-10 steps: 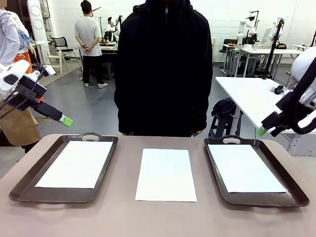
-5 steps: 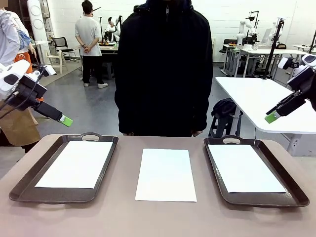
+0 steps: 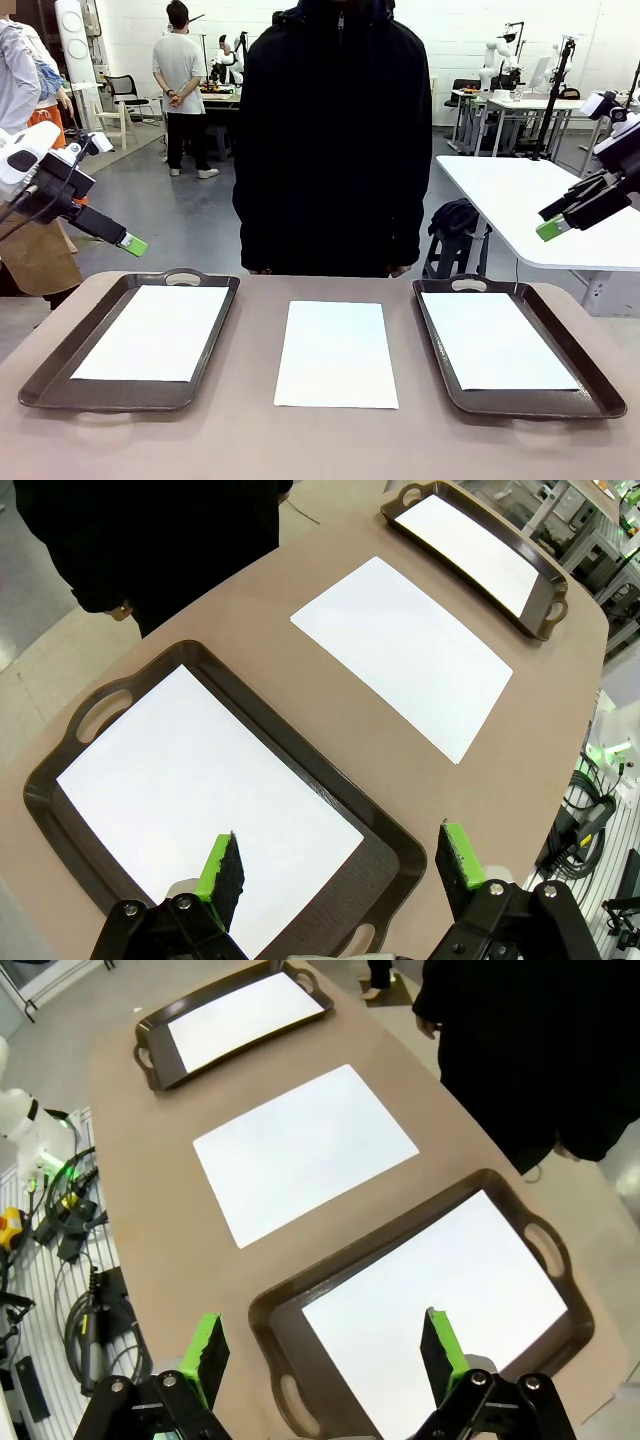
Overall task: Sort the A4 documents.
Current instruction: Receive the A4 Paper.
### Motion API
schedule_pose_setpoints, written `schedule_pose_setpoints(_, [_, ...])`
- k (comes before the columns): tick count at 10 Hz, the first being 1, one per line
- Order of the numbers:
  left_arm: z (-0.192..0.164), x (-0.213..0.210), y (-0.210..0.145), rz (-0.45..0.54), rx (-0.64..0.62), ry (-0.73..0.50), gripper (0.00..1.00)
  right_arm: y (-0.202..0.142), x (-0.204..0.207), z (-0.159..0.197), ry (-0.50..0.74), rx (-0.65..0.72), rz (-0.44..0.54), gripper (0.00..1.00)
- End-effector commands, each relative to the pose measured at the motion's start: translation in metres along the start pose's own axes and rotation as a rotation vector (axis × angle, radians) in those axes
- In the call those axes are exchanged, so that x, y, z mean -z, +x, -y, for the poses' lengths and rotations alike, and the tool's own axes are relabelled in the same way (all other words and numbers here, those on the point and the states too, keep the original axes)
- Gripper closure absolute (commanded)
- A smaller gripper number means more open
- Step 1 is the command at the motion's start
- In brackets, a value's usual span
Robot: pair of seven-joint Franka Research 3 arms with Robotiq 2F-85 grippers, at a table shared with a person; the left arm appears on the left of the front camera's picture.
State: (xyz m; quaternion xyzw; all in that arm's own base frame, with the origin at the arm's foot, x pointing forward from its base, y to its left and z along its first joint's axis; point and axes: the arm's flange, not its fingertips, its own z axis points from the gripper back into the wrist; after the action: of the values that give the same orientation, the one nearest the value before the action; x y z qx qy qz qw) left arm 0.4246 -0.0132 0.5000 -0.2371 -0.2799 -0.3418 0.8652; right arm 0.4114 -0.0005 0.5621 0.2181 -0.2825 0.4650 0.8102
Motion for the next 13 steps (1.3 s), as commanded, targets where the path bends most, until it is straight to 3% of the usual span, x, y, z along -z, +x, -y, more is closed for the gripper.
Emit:
schedule_pose_setpoints(1, [-0.0002,-0.0007,-0.0004,0.004,0.0,-0.002,0.0,-0.0037,0.0094,0.0041,0.013,0.007,0.017,0.0])
schedule_pose_setpoints(3, [-0.0002,-0.0007,-0.0004,0.004,0.0,-0.002,0.0,-0.0047,0.0102,0.0055,0.028,0.031,0.017,0.0])
schedule_pose_setpoints(4, [-0.0002,-0.0007,-0.0004,0.004,0.0,-0.002,0.0,-0.0063,0.0099,0.0076,0.054,0.109,0.053,0.0])
schedule_pose_setpoints(5, [-0.0002,-0.0007,-0.0004,0.004,0.0,-0.002,0.0,-0.0039,0.0075,0.0033,0.016,0.013,-0.005,0.0])
schedule_pose_setpoints(13, [-0.0002,-0.0007,-0.0004,0.004,0.0,-0.002,0.0,-0.0039,0.0075,0.0033,0.016,0.013,-0.005,0.0])
